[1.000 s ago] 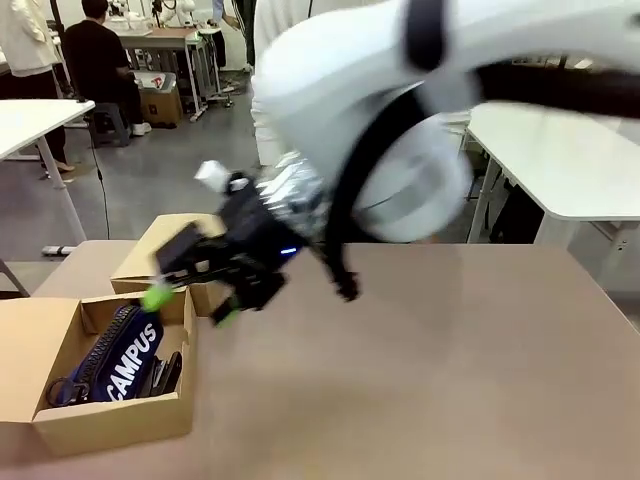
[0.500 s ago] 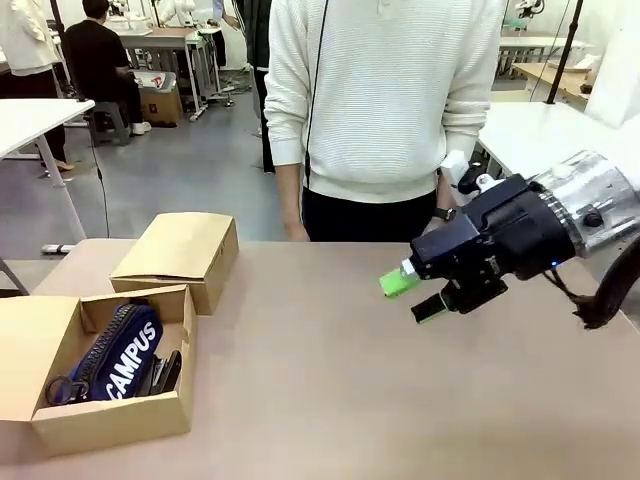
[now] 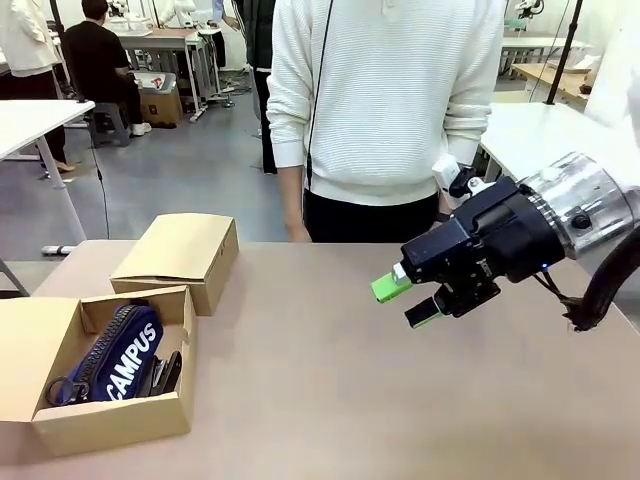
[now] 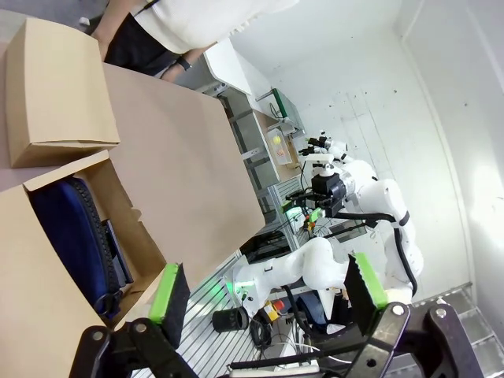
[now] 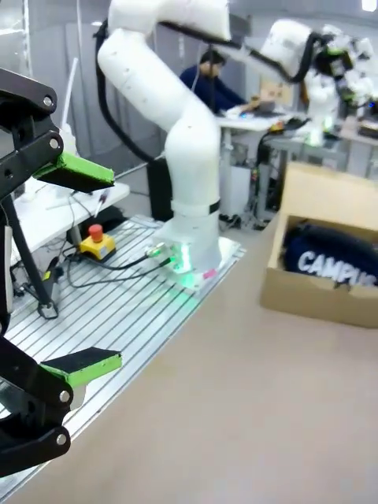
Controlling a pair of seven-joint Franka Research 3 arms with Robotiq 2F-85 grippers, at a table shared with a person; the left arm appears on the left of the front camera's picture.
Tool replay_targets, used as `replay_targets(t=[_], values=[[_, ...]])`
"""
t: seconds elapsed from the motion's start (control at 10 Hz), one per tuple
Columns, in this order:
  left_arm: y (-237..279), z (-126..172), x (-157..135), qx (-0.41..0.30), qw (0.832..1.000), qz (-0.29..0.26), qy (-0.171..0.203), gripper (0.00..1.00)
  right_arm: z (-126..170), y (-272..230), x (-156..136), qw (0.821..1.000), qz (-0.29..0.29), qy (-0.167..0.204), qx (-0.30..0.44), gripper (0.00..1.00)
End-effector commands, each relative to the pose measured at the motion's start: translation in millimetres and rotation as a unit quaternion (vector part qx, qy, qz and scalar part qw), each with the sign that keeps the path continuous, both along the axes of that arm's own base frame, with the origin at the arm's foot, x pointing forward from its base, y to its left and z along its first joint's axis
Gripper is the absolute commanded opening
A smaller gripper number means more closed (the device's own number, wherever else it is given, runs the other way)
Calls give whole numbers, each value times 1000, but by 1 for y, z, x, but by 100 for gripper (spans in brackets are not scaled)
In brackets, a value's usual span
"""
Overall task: Place items inside the box.
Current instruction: Pick up a Pencil pouch or Stapler and place it inside the Mailer Box closest to the robot.
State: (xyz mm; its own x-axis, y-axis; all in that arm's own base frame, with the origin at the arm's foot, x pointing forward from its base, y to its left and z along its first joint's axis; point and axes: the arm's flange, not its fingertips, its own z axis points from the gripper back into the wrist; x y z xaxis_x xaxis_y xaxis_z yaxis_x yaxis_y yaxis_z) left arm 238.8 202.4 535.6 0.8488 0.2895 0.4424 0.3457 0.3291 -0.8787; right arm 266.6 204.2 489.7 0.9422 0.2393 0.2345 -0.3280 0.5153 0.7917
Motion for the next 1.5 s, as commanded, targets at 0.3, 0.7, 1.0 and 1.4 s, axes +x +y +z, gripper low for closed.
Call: replay_targets(t=[0.3,0.7,1.0,1.4], values=[[0,0,-2,0,1000,-4,-11,100,52,-128,95,991,-49,58,107,100],[0,0,-2,0,1000,-4,-11,100,42,-267,17,964,23,202,169,100],[0,0,-2,0,1000,-4,-11,100,5,-319,-31,958,-55,195,205,100],[0,0,-2,0,1000,-4,-11,100,-9,-333,-35,950,-77,211,215,100]])
